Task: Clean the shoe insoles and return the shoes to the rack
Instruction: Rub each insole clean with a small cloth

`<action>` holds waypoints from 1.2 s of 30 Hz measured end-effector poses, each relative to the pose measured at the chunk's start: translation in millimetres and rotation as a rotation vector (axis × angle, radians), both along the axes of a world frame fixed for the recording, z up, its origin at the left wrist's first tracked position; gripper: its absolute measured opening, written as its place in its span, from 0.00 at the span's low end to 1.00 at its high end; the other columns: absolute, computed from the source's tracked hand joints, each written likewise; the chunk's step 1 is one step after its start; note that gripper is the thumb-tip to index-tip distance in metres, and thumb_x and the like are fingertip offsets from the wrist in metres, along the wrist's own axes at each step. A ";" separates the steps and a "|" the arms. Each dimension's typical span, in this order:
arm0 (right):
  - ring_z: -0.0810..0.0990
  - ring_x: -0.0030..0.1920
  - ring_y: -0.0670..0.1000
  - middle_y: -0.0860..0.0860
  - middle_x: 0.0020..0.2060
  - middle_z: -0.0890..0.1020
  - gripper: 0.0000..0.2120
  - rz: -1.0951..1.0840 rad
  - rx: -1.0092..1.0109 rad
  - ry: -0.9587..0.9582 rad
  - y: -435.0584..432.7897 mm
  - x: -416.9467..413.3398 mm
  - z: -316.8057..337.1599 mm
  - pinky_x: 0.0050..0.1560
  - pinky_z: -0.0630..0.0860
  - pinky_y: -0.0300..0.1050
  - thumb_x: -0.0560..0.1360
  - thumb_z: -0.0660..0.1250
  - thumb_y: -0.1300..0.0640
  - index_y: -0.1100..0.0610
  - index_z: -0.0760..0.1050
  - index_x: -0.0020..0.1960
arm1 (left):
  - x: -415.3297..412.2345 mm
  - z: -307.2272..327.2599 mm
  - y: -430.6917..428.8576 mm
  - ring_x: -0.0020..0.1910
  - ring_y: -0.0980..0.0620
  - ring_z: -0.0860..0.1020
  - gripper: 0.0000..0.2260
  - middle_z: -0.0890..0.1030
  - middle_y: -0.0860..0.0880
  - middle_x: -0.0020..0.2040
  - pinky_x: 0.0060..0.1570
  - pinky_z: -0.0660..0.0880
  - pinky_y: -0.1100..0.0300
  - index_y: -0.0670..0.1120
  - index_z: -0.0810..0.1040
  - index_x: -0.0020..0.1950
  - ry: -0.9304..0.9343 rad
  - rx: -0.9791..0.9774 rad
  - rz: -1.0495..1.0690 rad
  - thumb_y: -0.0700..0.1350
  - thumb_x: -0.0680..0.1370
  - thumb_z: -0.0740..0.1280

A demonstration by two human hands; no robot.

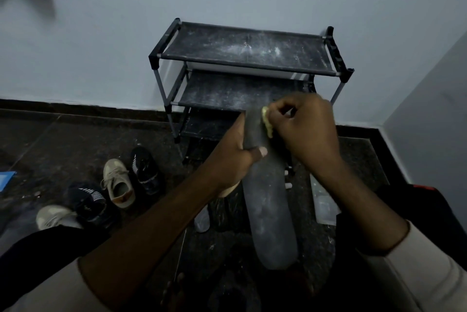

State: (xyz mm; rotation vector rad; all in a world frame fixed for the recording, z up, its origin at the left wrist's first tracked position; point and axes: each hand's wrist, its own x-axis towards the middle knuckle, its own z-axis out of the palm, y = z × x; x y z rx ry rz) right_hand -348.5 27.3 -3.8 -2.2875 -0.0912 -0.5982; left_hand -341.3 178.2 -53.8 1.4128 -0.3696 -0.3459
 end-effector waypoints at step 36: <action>0.84 0.44 0.49 0.56 0.46 0.87 0.04 0.164 0.637 0.873 44.9 30.1 -63.2 0.50 0.81 0.48 0.77 0.71 0.63 0.57 0.83 0.45 | 49.9 -31.2 63.9 0.47 0.53 0.81 0.14 0.81 0.49 0.49 0.33 0.78 0.67 0.43 0.77 0.62 0.288 0.154 0.475 0.31 0.78 0.68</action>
